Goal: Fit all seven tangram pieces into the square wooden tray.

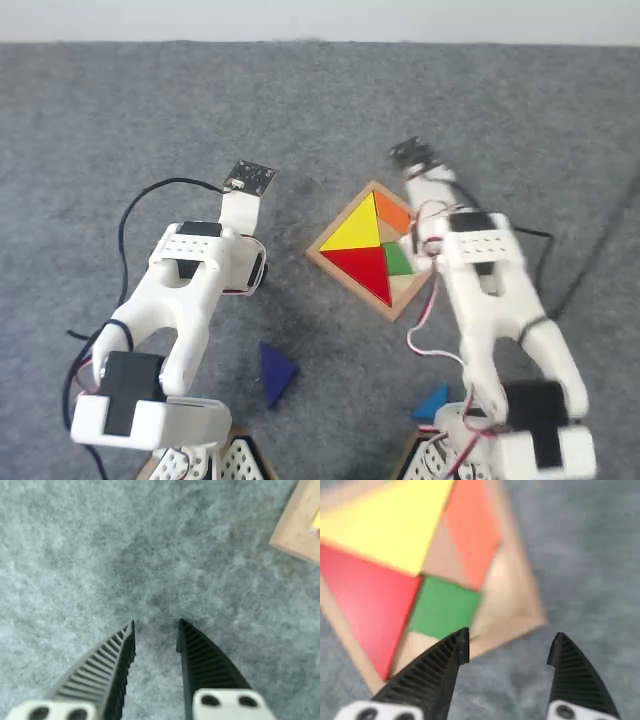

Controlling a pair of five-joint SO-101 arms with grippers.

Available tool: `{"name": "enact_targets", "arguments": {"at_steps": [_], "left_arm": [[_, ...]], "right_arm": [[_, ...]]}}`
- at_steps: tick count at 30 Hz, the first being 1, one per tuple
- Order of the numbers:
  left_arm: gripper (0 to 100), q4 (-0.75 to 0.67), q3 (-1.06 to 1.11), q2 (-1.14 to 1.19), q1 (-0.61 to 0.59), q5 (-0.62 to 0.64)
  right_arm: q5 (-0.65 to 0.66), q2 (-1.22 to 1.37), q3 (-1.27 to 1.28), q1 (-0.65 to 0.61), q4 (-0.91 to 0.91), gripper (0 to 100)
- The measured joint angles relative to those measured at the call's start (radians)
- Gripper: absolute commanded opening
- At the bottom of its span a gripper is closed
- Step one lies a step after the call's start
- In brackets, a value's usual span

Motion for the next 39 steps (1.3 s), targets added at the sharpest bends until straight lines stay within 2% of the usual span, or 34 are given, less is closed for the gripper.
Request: {"name": "enact_targets", "arguments": {"at_steps": [5, 14, 23, 31, 39], "left_arm": [[14, 0.0, 0.0, 0.0, 0.0, 0.0], [14, 0.0, 0.0, 0.0, 0.0, 0.0], [14, 0.0, 0.0, 0.0, 0.0, 0.0], [14, 0.0, 0.0, 0.0, 0.0, 0.0], [14, 0.0, 0.0, 0.0, 0.0, 0.0]], "right_arm": [[-0.051, -0.031, -0.025, 0.06, 0.0, 27.0], [-0.043, 0.318, -0.203, 0.058, 0.043, 27.0], [-0.026, 0.334, -0.212, -0.048, 0.063, 27.0], [-0.028, 0.334, -0.212, -0.058, 0.064, 27.0], [-0.107, 0.334, -0.212, -0.138, 0.068, 27.0]]}}
